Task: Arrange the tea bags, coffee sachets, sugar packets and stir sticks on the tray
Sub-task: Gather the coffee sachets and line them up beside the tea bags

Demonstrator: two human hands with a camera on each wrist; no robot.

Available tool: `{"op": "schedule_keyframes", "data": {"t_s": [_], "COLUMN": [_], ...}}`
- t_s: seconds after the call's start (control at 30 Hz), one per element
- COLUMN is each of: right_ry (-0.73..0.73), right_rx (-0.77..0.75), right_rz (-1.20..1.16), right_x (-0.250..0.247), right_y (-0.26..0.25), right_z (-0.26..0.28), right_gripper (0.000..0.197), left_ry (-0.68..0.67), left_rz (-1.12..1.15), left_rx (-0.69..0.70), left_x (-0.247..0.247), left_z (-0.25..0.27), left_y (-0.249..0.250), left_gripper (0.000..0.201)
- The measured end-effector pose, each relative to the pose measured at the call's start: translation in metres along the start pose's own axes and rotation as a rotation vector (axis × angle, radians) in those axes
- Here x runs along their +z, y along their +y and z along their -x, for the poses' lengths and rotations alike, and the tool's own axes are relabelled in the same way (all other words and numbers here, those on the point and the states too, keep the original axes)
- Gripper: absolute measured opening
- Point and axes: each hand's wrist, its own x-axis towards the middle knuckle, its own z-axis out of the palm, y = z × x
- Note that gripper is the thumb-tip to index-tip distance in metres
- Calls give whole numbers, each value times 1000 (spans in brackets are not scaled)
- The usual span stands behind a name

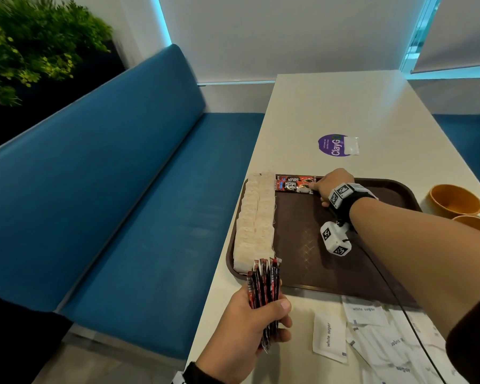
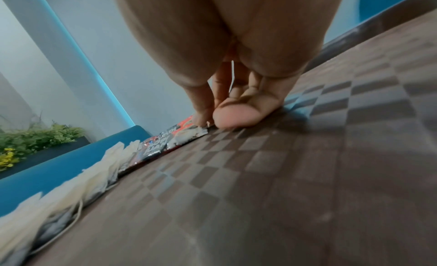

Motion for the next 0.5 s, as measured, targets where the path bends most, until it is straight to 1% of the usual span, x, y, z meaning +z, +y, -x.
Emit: {"op": "schedule_keyframes", "data": {"t_s": [0.03, 0.1, 0.17, 0.2, 0.27, 0.3, 0.37, 0.43, 0.5], "right_ry": [-14, -50, -50, -40, -8, -4, -4, -7, -20], "right_rx": [0, -18, -13, 12, 48, 44, 7, -64, -168], "right_rz": [-39, -109, -127, -126, -185, -203, -206, -200, -214], "right_x": [-2, -8, -10, -10, -11, -11, -18, -30, -46], "right_y": [1, 3, 3, 2, -1, -2, -1, -4, -9], "right_z": [2, 7, 10, 14, 23, 26, 37, 54, 82], "right_gripper": [46, 36, 29, 27, 34, 38, 35, 23, 12], "left_ry": [1, 3, 2, -1, -5, -4, -1, -9, -21], "left_rz": [-2, 0, 5, 6, 15, 26, 75, 149, 190], "left_rx": [1, 1, -1, 0, 3, 6, 14, 23, 38], "left_x": [0, 1, 1, 0, 0, 0, 1, 3, 6], "left_z": [0, 1, 2, 3, 5, 6, 10, 16, 22], "left_y": [0, -1, 0, 0, 0, 2, 6, 11, 15], "left_gripper": [49, 49, 43, 40, 38, 37, 30, 27, 25]}}
